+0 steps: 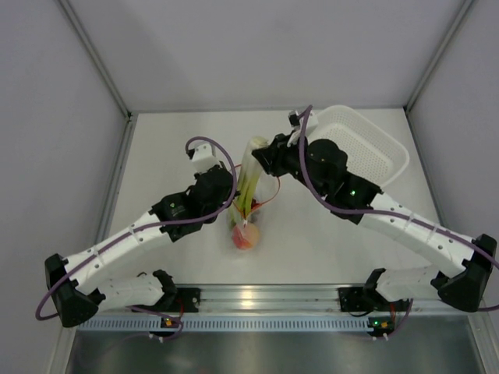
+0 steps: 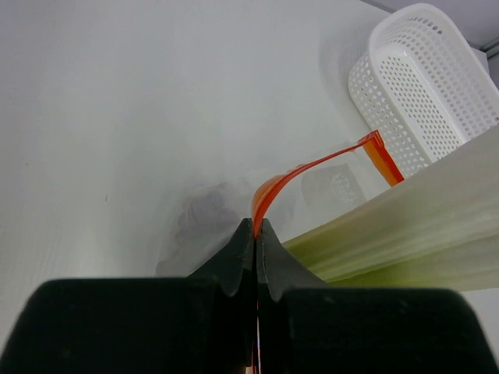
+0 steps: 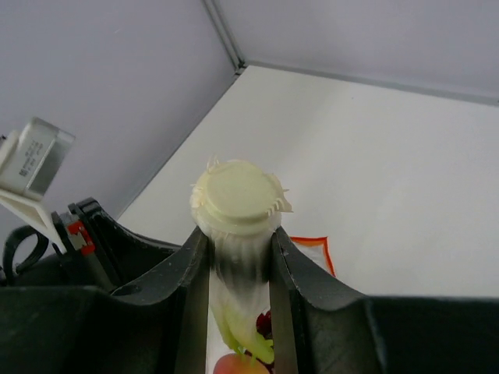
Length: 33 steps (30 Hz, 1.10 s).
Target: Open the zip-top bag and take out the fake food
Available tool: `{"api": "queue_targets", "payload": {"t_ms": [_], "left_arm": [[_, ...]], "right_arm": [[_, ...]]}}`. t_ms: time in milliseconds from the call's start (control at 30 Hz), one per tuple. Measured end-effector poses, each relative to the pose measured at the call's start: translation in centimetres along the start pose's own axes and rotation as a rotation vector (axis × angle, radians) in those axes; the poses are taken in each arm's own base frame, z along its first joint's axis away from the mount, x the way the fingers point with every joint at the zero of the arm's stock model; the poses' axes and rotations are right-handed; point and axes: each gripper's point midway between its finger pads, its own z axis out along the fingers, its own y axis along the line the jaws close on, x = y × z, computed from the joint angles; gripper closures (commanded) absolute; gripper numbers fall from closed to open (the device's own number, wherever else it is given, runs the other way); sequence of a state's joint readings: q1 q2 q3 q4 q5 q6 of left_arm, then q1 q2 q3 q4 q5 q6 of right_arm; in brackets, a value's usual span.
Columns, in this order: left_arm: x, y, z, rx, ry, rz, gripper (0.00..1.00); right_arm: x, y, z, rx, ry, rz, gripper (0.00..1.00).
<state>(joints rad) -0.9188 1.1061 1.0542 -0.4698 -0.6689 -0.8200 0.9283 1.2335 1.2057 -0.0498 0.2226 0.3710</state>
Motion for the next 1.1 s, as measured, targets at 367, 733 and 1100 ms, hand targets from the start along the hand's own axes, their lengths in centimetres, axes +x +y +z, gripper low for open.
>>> {"api": "queue_targets", "payload": {"t_ms": [367, 733, 1100], "left_arm": [[-0.8, 1.1, 0.4, -0.039, -0.028, 0.032, 1.00], [-1.4, 1.9, 1.0, -0.066, -0.032, 0.047, 1.00], [-1.0, 1.9, -0.1, -0.015, 0.000, 0.036, 1.00]], "right_arm": [[-12.0, -1.6, -3.8, 0.027, -0.208, 0.013, 0.93], [-18.1, -11.0, -8.9, 0.189, -0.341, 0.087, 0.96], [-19.3, -23.4, -13.3, 0.452, -0.504, 0.252, 1.00]]}}
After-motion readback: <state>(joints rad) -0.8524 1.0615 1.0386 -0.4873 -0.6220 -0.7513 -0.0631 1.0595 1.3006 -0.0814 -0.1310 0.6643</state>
